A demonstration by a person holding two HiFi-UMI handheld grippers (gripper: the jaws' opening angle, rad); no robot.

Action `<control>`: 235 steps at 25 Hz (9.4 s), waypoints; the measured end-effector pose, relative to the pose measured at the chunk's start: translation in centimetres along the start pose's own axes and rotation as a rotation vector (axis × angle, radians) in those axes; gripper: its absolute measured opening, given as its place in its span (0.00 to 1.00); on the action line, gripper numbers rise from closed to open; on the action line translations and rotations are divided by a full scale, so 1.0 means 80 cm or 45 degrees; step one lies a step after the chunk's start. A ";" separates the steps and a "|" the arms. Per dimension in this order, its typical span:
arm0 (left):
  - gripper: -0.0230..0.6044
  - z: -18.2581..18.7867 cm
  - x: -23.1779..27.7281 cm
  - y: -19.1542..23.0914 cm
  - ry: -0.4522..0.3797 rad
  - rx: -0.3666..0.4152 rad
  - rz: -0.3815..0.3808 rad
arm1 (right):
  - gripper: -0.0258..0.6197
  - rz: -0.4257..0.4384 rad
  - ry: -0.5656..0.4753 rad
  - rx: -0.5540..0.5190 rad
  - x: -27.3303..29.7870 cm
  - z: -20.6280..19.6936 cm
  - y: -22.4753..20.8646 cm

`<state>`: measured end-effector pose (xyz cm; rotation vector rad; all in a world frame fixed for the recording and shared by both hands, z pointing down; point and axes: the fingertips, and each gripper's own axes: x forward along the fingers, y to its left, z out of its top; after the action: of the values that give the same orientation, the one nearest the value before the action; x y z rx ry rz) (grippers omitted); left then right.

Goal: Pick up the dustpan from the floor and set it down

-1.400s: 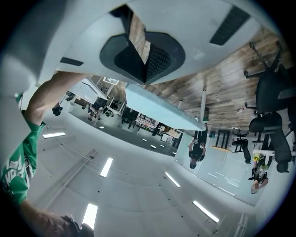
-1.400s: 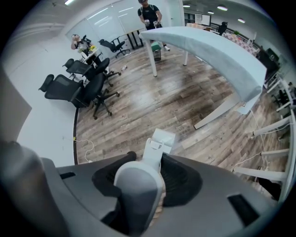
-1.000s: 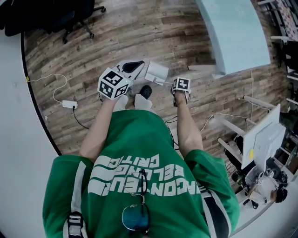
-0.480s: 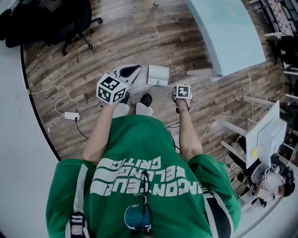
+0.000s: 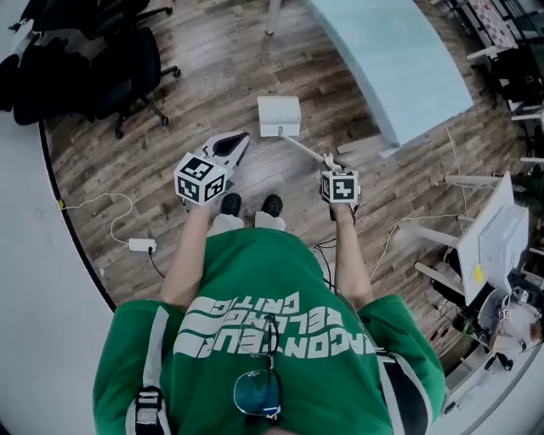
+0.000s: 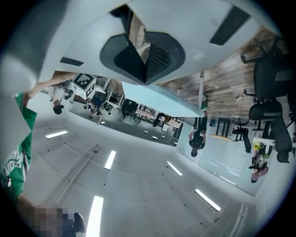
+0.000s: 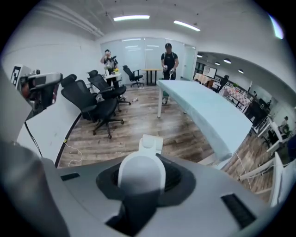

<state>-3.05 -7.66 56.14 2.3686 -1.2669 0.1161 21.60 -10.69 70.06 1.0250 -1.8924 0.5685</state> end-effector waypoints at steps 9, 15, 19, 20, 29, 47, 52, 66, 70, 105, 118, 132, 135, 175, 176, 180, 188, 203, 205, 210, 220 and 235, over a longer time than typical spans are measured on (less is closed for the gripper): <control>0.04 0.024 -0.001 0.022 -0.042 0.010 0.043 | 0.21 -0.024 -0.311 -0.063 -0.089 0.119 0.011; 0.04 0.033 -0.006 0.029 -0.065 0.025 0.057 | 0.21 -0.045 -0.444 -0.092 -0.130 0.164 0.015; 0.04 0.042 -0.007 0.031 -0.085 0.048 0.064 | 0.21 -0.064 -0.488 -0.110 -0.145 0.181 0.015; 0.04 0.044 -0.008 0.031 -0.091 0.052 0.065 | 0.21 -0.068 -0.493 -0.115 -0.148 0.184 0.016; 0.04 0.048 -0.008 0.029 -0.100 0.057 0.062 | 0.21 -0.083 -0.495 -0.125 -0.152 0.188 0.011; 0.04 0.044 0.004 0.012 -0.102 0.035 0.039 | 0.21 -0.070 -0.428 -0.078 -0.136 0.151 0.002; 0.04 0.039 0.024 0.004 -0.090 0.027 0.028 | 0.21 -0.064 -0.399 -0.057 -0.127 0.135 -0.013; 0.04 0.033 0.135 -0.056 -0.053 0.042 -0.059 | 0.21 -0.056 -0.292 -0.072 -0.089 0.090 -0.094; 0.04 0.029 0.166 -0.065 -0.033 0.046 -0.102 | 0.21 -0.059 -0.256 -0.054 -0.069 0.080 -0.114; 0.04 0.122 0.343 0.204 0.166 -0.016 -0.412 | 0.21 -0.111 0.121 0.112 0.206 0.235 -0.136; 0.04 0.115 0.338 0.311 0.211 -0.082 -0.369 | 0.21 -0.049 0.295 0.117 0.311 0.273 -0.097; 0.04 0.102 0.337 0.352 0.256 -0.115 -0.284 | 0.21 -0.037 0.464 0.112 0.397 0.277 -0.090; 0.04 0.106 0.342 0.352 0.242 -0.127 -0.252 | 0.21 -0.023 0.455 0.096 0.413 0.284 -0.090; 0.04 0.145 0.355 0.316 0.175 0.028 -0.339 | 0.34 -0.072 -0.275 0.272 0.218 0.397 -0.109; 0.04 0.148 0.355 0.312 0.170 0.037 -0.347 | 0.34 -0.089 -0.321 0.274 0.203 0.402 -0.111; 0.04 0.159 0.352 0.293 0.149 0.072 -0.378 | 0.28 -0.159 -0.453 0.281 0.150 0.411 -0.118; 0.04 0.184 0.349 0.251 0.092 0.141 -0.453 | 0.06 -0.238 -0.632 0.300 0.076 0.410 -0.115; 0.04 0.191 0.350 0.207 0.081 0.195 -0.520 | 0.05 -0.294 -0.715 0.356 0.027 0.374 -0.115; 0.04 0.193 0.349 0.207 0.075 0.196 -0.516 | 0.05 -0.294 -0.714 0.358 0.026 0.372 -0.115; 0.04 0.191 0.347 0.211 0.075 0.192 -0.502 | 0.05 -0.296 -0.714 0.364 0.029 0.367 -0.116; 0.04 0.189 0.346 0.218 0.079 0.183 -0.487 | 0.05 -0.282 -0.698 0.365 0.036 0.366 -0.115; 0.04 0.194 0.350 0.231 0.074 0.172 -0.483 | 0.05 -0.276 -0.667 0.371 0.052 0.372 -0.117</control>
<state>-3.97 -44.66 56.45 2.6546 -0.7858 0.1540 13.82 -38.90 58.49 1.6754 -2.1414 0.4874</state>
